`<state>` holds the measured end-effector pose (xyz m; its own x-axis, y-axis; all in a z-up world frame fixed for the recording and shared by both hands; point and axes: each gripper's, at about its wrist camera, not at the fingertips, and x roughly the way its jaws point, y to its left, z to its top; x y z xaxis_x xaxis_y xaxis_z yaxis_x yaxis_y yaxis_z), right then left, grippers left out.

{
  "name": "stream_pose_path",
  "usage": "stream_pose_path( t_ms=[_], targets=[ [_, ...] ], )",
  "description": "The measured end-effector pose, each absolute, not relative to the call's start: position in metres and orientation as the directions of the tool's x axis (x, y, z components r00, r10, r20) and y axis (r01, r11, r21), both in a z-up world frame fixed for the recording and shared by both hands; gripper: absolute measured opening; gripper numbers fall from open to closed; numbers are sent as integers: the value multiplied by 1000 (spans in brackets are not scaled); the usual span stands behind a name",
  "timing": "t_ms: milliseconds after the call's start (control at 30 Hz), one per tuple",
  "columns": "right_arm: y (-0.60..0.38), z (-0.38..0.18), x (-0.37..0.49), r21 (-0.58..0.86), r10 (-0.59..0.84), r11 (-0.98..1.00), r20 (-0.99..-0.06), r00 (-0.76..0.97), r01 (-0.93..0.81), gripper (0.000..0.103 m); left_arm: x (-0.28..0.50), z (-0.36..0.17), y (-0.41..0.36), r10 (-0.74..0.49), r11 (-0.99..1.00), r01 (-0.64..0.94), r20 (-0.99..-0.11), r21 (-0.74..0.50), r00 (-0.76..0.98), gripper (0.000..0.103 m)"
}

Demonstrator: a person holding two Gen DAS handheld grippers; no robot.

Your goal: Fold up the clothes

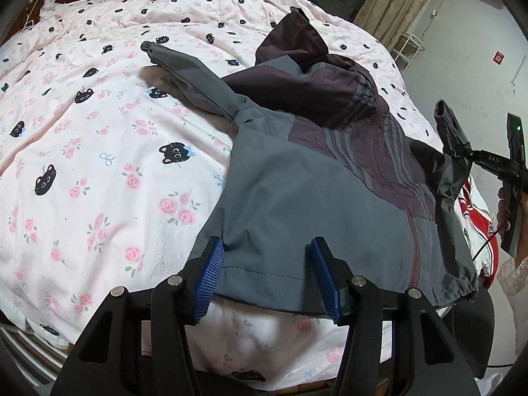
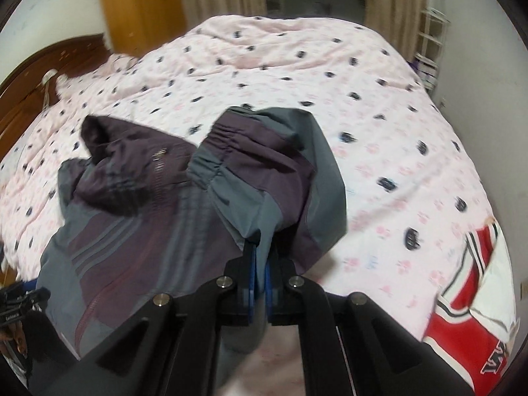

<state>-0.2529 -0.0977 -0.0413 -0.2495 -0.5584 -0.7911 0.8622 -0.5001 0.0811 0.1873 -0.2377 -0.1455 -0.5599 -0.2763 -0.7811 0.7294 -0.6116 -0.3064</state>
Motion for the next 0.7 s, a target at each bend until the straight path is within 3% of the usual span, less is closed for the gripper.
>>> stream_pose_path(
  t_ms=[333,533,600,700],
  targets=[
    [-55,-84,-307,99,-436,-667,-855,-280,738,6,186,-147,-237,-269,-614,727,-784,-308,-559,49],
    [-25,-107,-319,111,-400,-721,-873,-280,684,22,187,-147,-237,-267,-611,727,-783,-313,-562,49],
    [-17,-110,-320,92,-384,-729,-875,-294,678,32,186,-147,-237,-268,-612,727,-784,-310,-560,49],
    [-3,-109,-320,55,-358,-741,-876,-324,669,35,186,-147,-237,-269,-611,729,-785,-309,-558,49]
  ],
)
